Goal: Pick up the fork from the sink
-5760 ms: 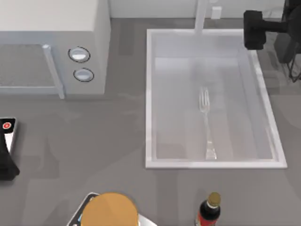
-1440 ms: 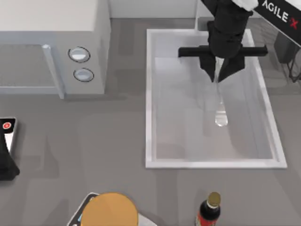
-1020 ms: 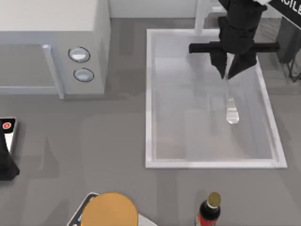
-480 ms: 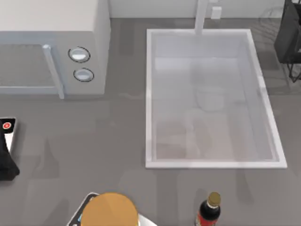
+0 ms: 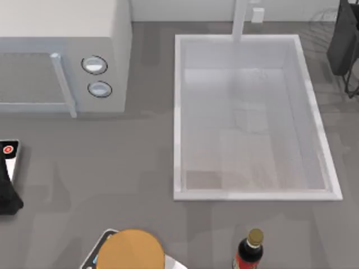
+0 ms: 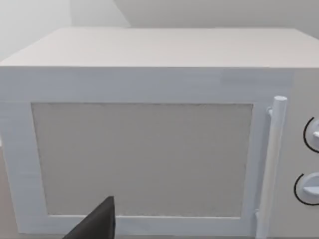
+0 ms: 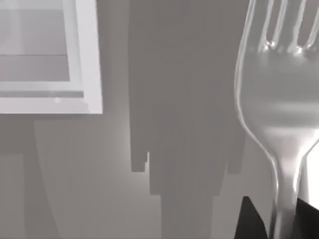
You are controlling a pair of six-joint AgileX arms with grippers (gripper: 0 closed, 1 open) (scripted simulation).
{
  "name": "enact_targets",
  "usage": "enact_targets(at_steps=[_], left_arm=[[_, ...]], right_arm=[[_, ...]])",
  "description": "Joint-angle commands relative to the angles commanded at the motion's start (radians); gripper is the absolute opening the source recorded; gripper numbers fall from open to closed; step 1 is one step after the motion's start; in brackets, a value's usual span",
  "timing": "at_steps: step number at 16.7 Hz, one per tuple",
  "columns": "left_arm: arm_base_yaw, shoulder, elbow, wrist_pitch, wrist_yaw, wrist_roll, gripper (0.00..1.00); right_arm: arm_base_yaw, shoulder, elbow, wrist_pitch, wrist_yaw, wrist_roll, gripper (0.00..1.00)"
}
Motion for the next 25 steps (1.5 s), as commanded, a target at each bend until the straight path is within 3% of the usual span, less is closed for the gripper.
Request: enact_targets(at_steps=[4,12,17,25], left_arm=[[0.000,0.000,0.000,0.000,0.000,0.000,1.00],[0.000,0.000,0.000,0.000,0.000,0.000,1.00],[0.000,0.000,0.000,0.000,0.000,0.000,1.00],[0.000,0.000,0.000,0.000,0.000,0.000,1.00]], right_arm=[[0.005,0.011,-0.035,0.038,0.001,0.002,0.00],[0.004,0.070,-0.327,0.404,0.000,0.005,0.00],[0.004,0.077,-0.353,0.431,0.000,0.006,0.00],[0.004,0.077,-0.353,0.431,0.000,0.006,0.60]])
